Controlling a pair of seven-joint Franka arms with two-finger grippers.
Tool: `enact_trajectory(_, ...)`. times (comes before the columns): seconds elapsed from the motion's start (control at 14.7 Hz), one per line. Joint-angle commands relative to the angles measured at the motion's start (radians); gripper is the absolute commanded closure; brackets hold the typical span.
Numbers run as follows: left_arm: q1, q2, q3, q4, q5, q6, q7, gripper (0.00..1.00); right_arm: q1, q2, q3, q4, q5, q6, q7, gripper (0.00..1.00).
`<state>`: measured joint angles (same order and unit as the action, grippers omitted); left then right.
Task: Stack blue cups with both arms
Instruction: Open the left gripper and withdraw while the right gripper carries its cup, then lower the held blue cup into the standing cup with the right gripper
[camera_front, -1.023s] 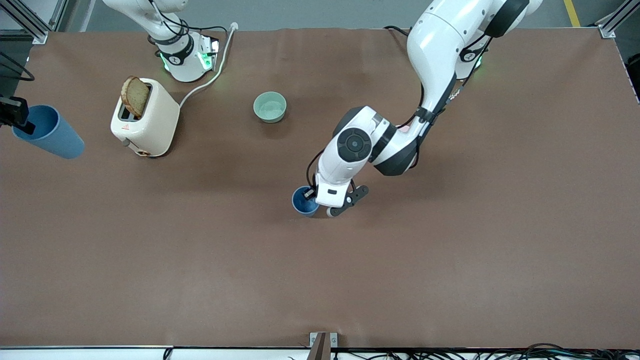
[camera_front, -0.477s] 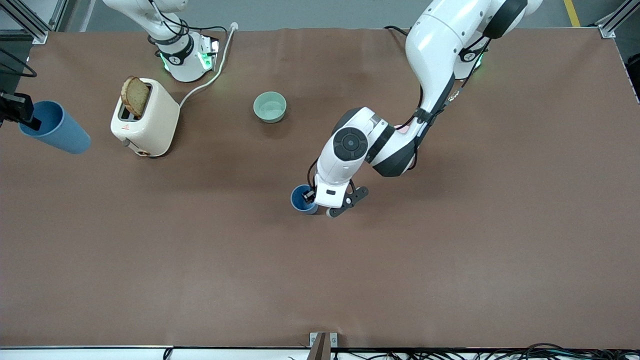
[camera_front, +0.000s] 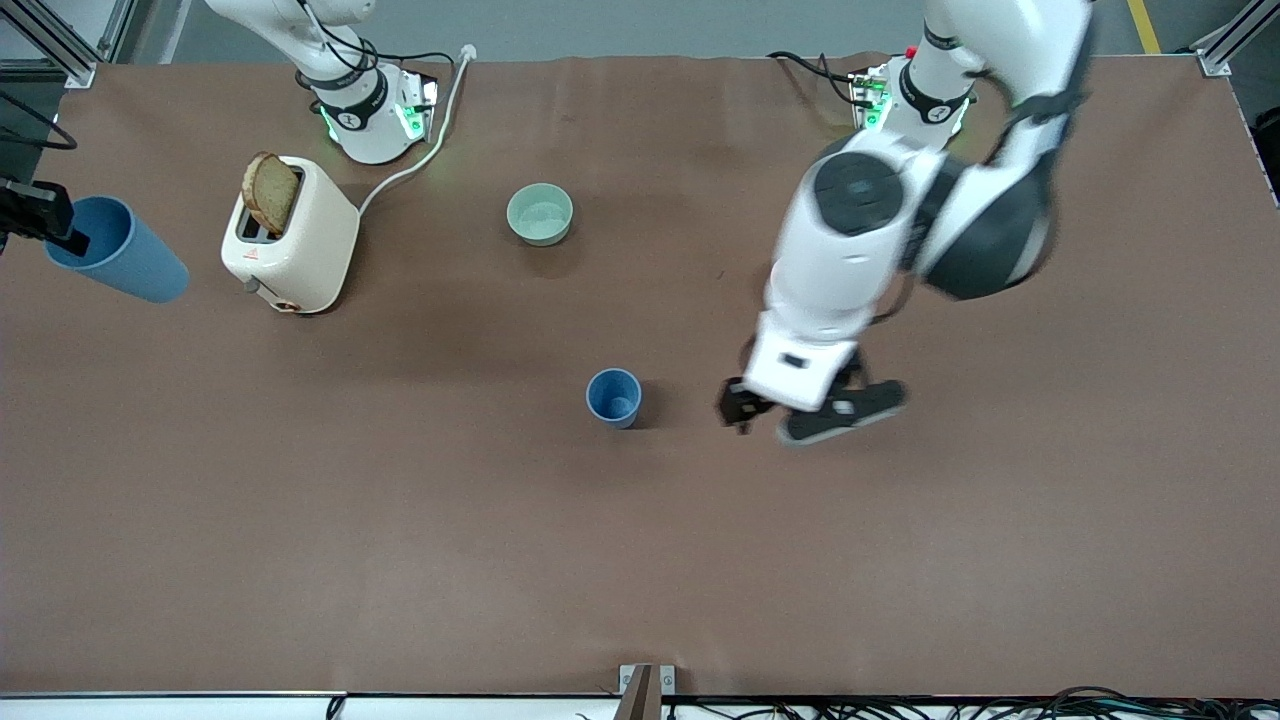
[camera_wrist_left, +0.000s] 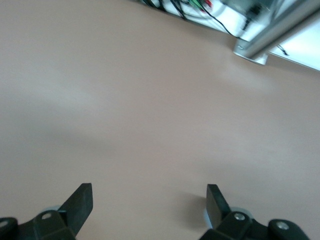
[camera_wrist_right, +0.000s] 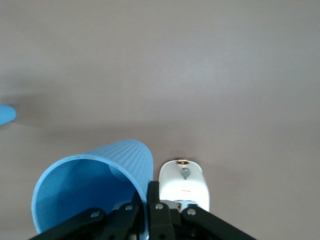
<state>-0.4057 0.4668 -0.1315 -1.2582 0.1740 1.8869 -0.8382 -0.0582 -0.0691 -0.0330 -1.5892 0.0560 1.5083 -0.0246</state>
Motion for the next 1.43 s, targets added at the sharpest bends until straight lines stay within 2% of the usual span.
enact_trajectory(0.0, 0.091, -0.129, -0.011, -0.040, 0.012, -0.126, 0.173, 0.00, 0.009, 0.017, 0.121, 0.000, 0.011, 0.006, 0.189, 1.00)
enact_trajectory(0.27, 0.235, -0.259, -0.011, -0.043, -0.069, -0.259, 0.492, 0.00, 0.011, 0.116, 0.347, 0.000, 0.015, 0.140, 0.501, 1.00)
enact_trajectory(0.41, 0.280, -0.313, -0.011, -0.049, -0.082, -0.334, 0.566, 0.00, 0.011, 0.196, 0.442, 0.001, 0.013, 0.246, 0.680, 1.00)
enact_trajectory(0.61, 0.298, -0.401, 0.015, -0.137, -0.113, -0.339, 0.622, 0.00, 0.011, 0.328, 0.563, 0.005, 0.001, 0.404, 0.886, 1.00)
enact_trajectory(0.75, 0.301, -0.444, 0.036, -0.202, -0.117, -0.339, 0.628, 0.00, 0.024, 0.406, 0.605, 0.005, -0.011, 0.502, 0.954, 1.00)
enact_trajectory(0.89, 0.353, -0.461, 0.017, -0.225, -0.117, -0.339, 0.631, 0.00, 0.040, 0.474, 0.649, 0.005, -0.060, 0.562, 1.023, 1.00)
enact_trajectory(0.95, 0.379, -0.462, -0.008, -0.234, -0.117, -0.339, 0.634, 0.00, 0.049, 0.514, 0.669, 0.005, -0.114, 0.582, 1.075, 1.00)
enact_trajectory(1.16, 0.427, -0.503, -0.011, -0.297, -0.162, -0.319, 0.686, 0.00, 0.061, 0.629, 0.761, 0.006, -0.295, 0.636, 1.257, 1.00)
enact_trajectory(1.36, 0.462, -0.536, -0.023, -0.323, -0.165, -0.319, 0.686, 0.00, 0.078, 0.664, 0.771, 0.006, -0.335, 0.662, 1.282, 1.00)
